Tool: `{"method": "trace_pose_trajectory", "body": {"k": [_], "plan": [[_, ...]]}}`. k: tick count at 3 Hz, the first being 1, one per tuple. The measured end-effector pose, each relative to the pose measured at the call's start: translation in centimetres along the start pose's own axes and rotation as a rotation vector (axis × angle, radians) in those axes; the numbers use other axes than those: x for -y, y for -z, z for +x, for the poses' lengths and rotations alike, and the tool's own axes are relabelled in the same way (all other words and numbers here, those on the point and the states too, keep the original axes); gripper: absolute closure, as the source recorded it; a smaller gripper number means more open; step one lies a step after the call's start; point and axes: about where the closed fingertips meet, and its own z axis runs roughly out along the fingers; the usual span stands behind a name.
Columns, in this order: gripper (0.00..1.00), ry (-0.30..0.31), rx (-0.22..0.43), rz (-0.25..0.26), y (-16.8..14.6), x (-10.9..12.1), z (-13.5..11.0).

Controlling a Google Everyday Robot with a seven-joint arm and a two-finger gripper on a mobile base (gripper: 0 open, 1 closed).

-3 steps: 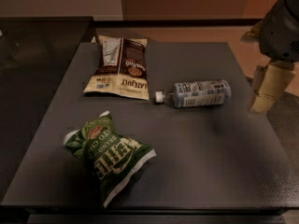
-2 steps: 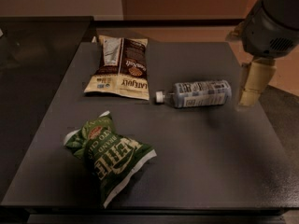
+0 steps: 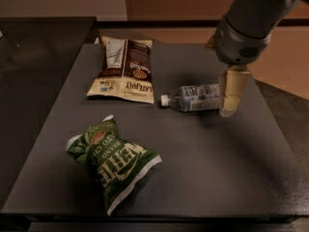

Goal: Place blue plastic bottle upright

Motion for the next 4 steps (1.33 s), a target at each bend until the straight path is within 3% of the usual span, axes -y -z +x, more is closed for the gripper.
{"method": "trace_pose_trajectory", "body": {"k": [2,4], "plan": [[0.00,0.075,0.001,-0.111,-4.3,0.3,-2.3],[0.00,0.056,-0.021,-0.193,-7.7,0.5,-2.5]]}}
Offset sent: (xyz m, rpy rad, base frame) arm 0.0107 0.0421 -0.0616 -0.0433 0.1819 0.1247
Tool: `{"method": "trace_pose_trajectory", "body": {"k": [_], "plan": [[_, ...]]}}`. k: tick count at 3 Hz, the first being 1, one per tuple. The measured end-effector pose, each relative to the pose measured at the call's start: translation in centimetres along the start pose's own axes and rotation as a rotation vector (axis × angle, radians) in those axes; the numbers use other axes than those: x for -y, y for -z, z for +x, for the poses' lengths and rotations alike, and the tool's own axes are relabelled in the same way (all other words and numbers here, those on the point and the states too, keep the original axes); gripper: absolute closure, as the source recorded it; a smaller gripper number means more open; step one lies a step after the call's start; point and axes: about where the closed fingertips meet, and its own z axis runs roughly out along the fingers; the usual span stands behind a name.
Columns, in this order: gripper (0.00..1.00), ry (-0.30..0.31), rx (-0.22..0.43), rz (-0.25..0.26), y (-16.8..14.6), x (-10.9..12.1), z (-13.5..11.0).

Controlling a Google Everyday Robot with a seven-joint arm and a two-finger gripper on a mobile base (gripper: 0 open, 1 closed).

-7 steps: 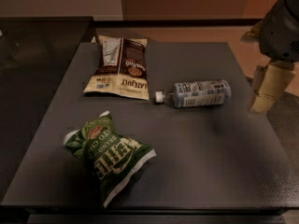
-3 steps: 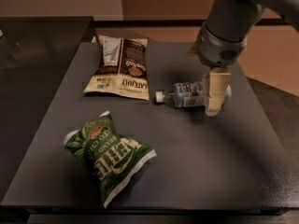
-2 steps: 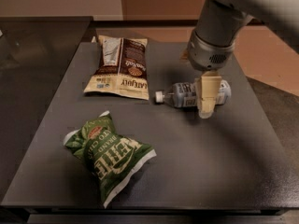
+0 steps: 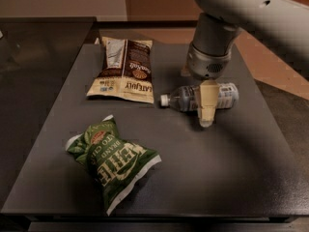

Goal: Place blue plastic bottle upright

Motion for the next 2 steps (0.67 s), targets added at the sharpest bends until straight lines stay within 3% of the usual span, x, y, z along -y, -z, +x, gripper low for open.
{"method": "trace_pose_trajectory", "body": {"k": [2], "plan": [[0.40,-0.018,-0.031,-0.013,-0.77,0.42,0.37]]}}
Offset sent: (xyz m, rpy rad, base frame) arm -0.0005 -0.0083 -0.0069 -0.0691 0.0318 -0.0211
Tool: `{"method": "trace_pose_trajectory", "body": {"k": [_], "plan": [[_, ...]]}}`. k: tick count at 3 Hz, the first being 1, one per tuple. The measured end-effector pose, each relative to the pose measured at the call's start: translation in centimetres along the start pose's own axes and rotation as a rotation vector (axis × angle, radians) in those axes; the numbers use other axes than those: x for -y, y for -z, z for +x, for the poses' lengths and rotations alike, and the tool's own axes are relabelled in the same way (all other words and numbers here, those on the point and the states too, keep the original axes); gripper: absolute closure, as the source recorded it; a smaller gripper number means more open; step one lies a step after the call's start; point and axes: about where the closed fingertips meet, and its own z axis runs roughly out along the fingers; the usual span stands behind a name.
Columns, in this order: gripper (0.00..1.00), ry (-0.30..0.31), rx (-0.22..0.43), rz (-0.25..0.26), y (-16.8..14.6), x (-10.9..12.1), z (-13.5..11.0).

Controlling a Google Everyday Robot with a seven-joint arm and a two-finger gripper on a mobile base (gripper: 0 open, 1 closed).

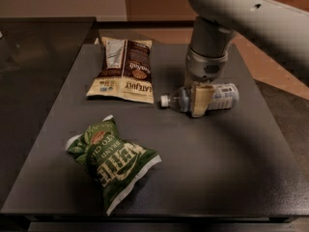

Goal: Place blue plastic bottle upright

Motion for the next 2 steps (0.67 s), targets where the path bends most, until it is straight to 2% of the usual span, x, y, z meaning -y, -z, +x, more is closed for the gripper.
{"method": "trace_pose_trajectory", "body": {"k": [1,2], "plan": [[0.64,0.014,-0.009,0.023,1.0,0.0,-0.3],[0.87,-0.013,0.042,0.066,3.1,0.5,-0.4]]}}
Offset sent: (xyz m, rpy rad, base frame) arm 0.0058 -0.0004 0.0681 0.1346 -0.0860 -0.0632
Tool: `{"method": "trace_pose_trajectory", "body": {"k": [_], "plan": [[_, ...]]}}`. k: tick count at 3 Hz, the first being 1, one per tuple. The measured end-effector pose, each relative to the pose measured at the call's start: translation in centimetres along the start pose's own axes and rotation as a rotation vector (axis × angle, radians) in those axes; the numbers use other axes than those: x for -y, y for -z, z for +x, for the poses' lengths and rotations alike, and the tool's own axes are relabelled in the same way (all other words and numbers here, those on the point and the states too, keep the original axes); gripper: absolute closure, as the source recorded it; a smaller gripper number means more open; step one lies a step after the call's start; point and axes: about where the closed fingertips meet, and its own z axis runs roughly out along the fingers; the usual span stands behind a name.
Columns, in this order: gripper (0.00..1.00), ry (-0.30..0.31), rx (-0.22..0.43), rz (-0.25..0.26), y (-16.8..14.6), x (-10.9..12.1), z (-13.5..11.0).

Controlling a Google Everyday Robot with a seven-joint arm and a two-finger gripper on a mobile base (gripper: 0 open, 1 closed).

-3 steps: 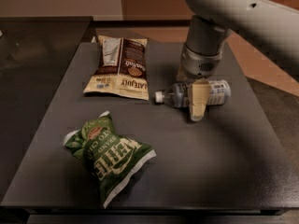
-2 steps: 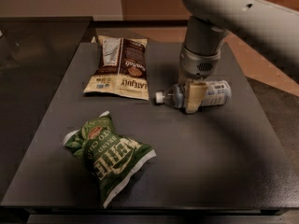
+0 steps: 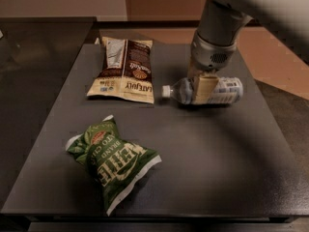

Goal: Place blue plastic bottle upright

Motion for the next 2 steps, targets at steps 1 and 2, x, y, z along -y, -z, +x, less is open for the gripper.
{"method": "trace_pose_trajectory", "body": {"k": [1,2], "plan": [[1.00,-0.094,0.136,0.055,2.7,1.5,0.3],[1.00,-0.184,0.301,0.091,4.8,3.1,0.1]]}}
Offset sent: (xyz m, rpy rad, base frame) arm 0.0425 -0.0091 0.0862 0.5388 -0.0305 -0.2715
